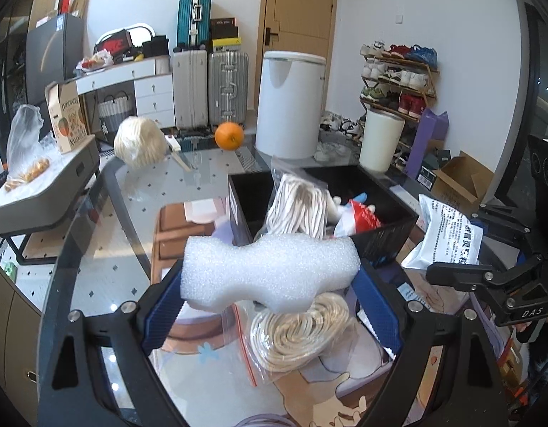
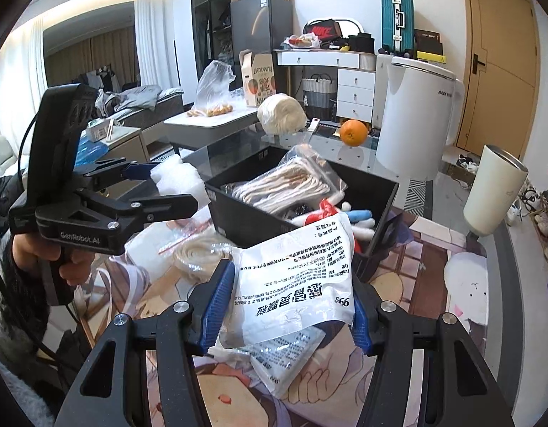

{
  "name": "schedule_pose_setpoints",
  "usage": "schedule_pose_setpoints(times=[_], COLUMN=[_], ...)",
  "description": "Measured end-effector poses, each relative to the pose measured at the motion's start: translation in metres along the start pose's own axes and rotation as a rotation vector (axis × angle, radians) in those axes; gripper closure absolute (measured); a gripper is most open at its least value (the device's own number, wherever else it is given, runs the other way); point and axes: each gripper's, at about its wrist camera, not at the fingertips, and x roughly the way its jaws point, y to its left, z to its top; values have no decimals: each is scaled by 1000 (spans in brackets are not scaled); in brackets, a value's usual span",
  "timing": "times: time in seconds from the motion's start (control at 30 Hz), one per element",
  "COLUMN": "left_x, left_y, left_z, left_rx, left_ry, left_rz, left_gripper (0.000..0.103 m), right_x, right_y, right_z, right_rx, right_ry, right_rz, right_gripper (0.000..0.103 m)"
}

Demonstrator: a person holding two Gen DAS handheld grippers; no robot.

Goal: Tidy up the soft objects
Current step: 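Carry the printed packet and foam block over the black box with both grippers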

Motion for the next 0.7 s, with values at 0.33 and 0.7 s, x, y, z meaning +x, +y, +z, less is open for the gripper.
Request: schedule_pose_setpoints(times=[0.33, 0.7], left_x=[8, 25], left_y=[-3, -3], left_z=[19, 36], left_rx=[18, 34], left_ry=[-28, -33], left_rz=[23, 38], left_gripper=[13, 13], right_x=[12, 30], right_y=[-11, -26], right_z=[21, 42], right_rx=[8, -7], right_ry=[-21, -12], right_rz=[-25, -26], right_gripper=[44, 44])
